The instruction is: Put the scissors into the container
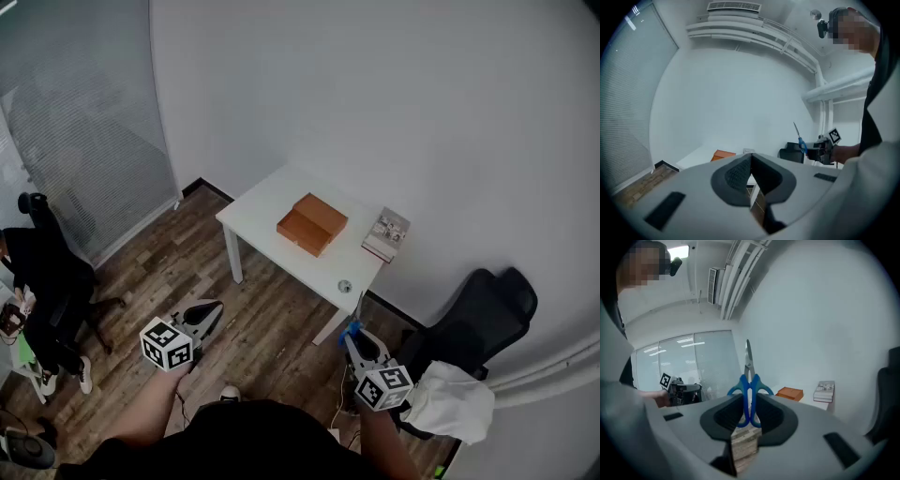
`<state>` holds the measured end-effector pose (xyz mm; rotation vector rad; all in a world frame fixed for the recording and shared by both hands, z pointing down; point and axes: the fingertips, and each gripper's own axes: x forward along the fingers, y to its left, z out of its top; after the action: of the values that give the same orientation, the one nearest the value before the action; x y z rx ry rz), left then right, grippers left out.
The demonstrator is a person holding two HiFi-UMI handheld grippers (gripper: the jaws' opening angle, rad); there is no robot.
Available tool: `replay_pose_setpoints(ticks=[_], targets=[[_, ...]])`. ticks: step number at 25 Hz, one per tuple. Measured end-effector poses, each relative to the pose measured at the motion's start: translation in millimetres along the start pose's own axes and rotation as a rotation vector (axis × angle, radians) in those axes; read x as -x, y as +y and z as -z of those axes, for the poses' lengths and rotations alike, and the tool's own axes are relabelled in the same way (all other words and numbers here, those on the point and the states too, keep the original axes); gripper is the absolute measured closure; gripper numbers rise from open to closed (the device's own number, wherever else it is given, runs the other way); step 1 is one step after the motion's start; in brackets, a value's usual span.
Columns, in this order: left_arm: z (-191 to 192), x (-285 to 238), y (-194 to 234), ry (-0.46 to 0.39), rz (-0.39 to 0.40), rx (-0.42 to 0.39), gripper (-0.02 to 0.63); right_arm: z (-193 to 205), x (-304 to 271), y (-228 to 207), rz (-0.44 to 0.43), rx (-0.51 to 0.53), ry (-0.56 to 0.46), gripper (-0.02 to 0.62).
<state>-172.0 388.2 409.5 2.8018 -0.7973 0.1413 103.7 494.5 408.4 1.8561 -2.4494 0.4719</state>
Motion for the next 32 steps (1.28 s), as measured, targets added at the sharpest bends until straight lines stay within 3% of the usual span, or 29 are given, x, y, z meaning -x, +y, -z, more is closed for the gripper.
replay_pose_setpoints(ticks=[18,32], targets=[[7.1,32.6,-22.3,-0.018,-0.090,0.039,0.597,-12.0,20.2,2.2,-0.070,-0.004,-0.035,0.509],[18.1,-1.5,6.5,0.021,-0.057,0.065,0.597,-10.4,-8.5,-22.5,-0.037,-0.021,-0.004,0.509]])
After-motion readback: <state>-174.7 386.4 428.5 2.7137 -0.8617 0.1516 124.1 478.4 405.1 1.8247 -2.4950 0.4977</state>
